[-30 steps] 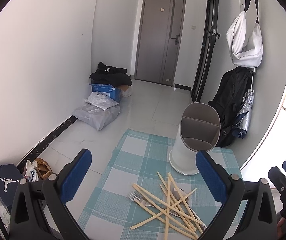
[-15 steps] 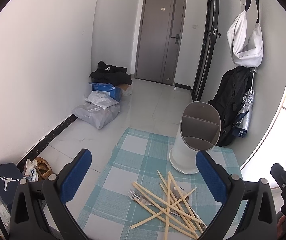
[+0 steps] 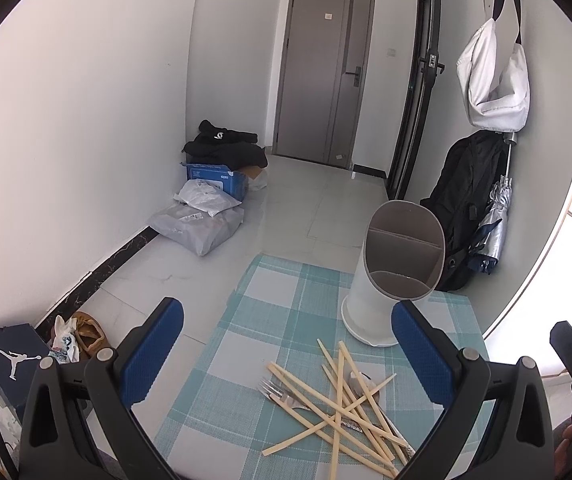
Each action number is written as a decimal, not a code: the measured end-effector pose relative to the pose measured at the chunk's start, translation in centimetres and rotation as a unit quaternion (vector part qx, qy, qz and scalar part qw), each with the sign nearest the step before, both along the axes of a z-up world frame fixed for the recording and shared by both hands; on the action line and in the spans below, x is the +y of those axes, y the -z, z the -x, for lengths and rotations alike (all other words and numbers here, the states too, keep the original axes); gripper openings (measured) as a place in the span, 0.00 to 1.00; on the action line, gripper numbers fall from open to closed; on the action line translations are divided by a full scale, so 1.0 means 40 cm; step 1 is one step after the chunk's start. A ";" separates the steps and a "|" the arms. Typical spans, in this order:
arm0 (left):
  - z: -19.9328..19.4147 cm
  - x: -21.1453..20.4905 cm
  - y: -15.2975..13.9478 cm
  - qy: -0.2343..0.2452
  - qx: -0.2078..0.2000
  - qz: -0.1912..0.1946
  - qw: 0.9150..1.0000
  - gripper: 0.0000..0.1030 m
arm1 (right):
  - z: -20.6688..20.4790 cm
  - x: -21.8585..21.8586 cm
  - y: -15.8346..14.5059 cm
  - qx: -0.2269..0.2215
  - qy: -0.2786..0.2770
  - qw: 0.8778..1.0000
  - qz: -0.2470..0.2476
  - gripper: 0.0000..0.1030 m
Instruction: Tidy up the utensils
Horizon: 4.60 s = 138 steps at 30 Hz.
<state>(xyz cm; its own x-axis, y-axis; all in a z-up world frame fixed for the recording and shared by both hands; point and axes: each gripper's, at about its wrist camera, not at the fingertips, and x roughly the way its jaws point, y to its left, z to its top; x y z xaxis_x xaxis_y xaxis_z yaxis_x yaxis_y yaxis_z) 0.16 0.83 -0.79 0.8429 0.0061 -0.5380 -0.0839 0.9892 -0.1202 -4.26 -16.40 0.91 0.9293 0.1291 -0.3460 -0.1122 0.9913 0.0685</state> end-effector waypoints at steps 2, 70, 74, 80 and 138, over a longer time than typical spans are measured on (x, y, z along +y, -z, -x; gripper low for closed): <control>-0.003 -0.001 0.006 -0.001 0.008 0.001 1.000 0.99 | -0.001 0.004 0.001 -0.002 -0.001 1.000 0.002 1.00; -0.188 0.197 0.199 -0.083 0.246 0.122 0.958 0.99 | -0.409 0.201 0.260 0.261 -0.120 0.958 -0.008 0.07; -0.186 0.180 0.201 -0.079 0.248 0.111 0.959 0.99 | -0.415 0.191 0.279 0.262 -0.108 0.959 -0.004 0.09; -0.192 0.156 0.198 -0.071 0.248 0.097 0.961 0.99 | -0.427 0.143 0.310 0.275 -0.074 0.958 -0.027 0.08; -0.217 0.040 0.265 0.051 0.323 -0.044 0.944 0.94 | -0.317 -0.110 0.182 0.208 -0.110 0.954 -0.185 0.04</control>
